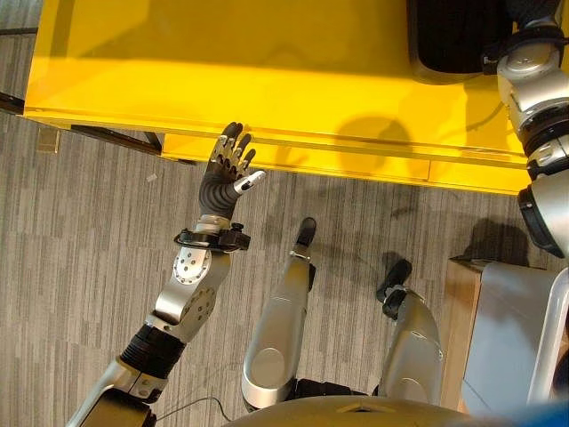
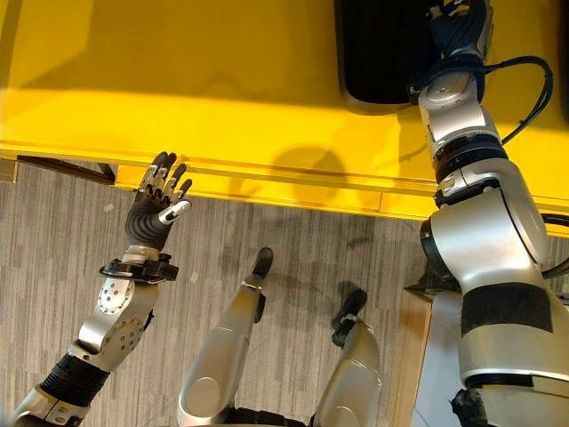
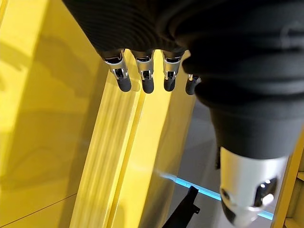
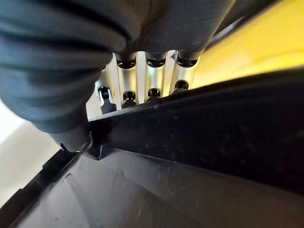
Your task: Move parts from the plastic box to the shelf.
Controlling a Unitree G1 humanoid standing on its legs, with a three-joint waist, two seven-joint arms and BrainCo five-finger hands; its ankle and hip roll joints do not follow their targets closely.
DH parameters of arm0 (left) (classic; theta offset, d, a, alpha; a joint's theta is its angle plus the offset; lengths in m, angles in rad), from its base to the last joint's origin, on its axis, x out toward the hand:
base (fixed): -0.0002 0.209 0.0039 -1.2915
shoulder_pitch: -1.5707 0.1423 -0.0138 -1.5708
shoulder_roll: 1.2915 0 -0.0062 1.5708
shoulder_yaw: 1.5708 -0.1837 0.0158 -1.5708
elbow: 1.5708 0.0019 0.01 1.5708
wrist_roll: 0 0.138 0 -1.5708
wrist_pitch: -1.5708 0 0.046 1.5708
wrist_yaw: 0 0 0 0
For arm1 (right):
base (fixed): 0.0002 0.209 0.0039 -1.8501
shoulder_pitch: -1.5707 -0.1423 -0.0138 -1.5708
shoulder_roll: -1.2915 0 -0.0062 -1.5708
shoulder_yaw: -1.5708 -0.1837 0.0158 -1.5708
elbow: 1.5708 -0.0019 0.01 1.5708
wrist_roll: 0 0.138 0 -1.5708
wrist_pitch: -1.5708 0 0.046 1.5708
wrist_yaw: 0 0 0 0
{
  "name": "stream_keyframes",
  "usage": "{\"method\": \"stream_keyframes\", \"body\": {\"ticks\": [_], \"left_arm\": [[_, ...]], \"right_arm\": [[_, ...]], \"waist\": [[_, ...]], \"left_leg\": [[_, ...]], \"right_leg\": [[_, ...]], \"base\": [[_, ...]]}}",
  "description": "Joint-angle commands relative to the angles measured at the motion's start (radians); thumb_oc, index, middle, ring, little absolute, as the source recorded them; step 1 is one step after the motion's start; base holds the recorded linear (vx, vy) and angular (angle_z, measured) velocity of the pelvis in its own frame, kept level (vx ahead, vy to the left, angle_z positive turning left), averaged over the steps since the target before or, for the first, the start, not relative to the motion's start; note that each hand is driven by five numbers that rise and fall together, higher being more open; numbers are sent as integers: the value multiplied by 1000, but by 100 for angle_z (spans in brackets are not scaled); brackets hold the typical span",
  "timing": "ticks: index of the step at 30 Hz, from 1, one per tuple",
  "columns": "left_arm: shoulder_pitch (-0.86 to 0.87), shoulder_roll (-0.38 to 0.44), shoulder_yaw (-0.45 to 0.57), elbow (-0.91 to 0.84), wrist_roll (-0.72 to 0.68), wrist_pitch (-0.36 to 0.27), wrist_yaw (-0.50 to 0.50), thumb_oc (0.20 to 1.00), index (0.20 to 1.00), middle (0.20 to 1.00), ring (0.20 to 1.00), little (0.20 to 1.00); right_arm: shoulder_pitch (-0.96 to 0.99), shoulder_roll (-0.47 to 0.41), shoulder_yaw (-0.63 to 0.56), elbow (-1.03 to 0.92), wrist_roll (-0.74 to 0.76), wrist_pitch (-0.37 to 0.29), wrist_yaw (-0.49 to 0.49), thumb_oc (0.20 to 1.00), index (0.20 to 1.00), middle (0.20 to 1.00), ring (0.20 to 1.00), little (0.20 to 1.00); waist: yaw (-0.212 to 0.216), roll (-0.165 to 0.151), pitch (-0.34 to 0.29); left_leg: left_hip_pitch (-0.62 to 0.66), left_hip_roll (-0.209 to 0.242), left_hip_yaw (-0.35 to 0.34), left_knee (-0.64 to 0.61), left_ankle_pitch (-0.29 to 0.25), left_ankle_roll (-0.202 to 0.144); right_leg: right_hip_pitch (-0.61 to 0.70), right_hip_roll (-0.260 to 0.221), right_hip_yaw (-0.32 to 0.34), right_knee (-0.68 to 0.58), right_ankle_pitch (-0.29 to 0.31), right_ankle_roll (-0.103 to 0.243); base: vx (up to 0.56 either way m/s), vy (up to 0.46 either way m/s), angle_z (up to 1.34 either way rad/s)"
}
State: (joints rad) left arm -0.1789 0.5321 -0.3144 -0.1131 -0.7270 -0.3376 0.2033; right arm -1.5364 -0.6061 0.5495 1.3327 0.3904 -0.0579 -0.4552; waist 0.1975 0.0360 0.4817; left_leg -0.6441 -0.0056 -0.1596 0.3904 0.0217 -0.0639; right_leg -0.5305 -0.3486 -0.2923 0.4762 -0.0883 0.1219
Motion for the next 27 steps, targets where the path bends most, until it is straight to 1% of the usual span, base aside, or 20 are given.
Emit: {"method": "stream_keyframes", "body": {"ticks": [1, 8, 19, 24, 25, 26, 27], "left_arm": [[-7, 37, 21, -51, -8, -61, 6, 1000, 1000, 1000, 1000, 1000], [-7, 39, 16, -43, -10, -58, 8, 1000, 1000, 1000, 1000, 1000], [-6, 43, 10, -47, -9, -58, 5, 1000, 1000, 1000, 1000, 1000], [-3, 42, 14, -46, -7, -61, 7, 1000, 1000, 1000, 1000, 1000], [-2, 43, 15, -47, -8, -60, 9, 1000, 1000, 1000, 1000, 1000], [-3, 43, 14, -46, -8, -62, 11, 1000, 1000, 1000, 1000, 1000], [-2, 43, 14, -46, -10, -61, 11, 1000, 1000, 1000, 1000, 1000]], "right_arm": [[-83, -23, -17, -12, 83, -75, -28, 200, 200, 200, 200, 200], [-71, -12, -52, -14, 129, -82, -28, 200, 200, 200, 200, 200], [-60, -16, -52, -12, 122, -79, -26, 200, 200, 200, 200, 200], [-63, -7, -26, -17, 82, -73, -32, 200, 200, 200, 200, 200], [-63, -6, -23, -17, 79, -72, -31, 507, 507, 507, 507, 507], [-65, -3, -20, -18, 74, -73, -33, 1000, 1000, 1000, 1000, 1000], [-65, -2, -18, -18, 69, -71, -33, 1000, 1000, 1000, 1000, 1000]], "waist": [[21, 7, -32], [26, 16, -37], [33, 17, -39], [33, 16, -37], [32, 16, -37], [30, 15, -36], [29, 14, -36]], "left_leg": [[1, 70, 66, 76, -117, -26], [-7, 65, 63, 88, -122, -21], [-8, 60, 63, 93, -125, -18], [-10, 61, 64, 97, -125, -17], [-10, 60, 64, 97, -126, -17], [-12, 60, 65, 101, -127, -17], [-11, 60, 66, 100, -127, -16]], "right_leg": [[40, -9, 51, -46, 12, 28], [40, -12, 52, -40, 9, 28], [44, -14, 51, -40, 7, 29], [43, -14, 54, -38, 7, 27], [41, -14, 56, -37, 7, 26], [38, -14, 56, -35, 7, 26], [38, -14, 57, -35, 7, 25]], "base": [[0, 0, 0], [0, 0, 0], [0, 0, 0], [0, 0, 0], [0, 0, 0], [0, 0, 0], [0, 0, 0]]}}
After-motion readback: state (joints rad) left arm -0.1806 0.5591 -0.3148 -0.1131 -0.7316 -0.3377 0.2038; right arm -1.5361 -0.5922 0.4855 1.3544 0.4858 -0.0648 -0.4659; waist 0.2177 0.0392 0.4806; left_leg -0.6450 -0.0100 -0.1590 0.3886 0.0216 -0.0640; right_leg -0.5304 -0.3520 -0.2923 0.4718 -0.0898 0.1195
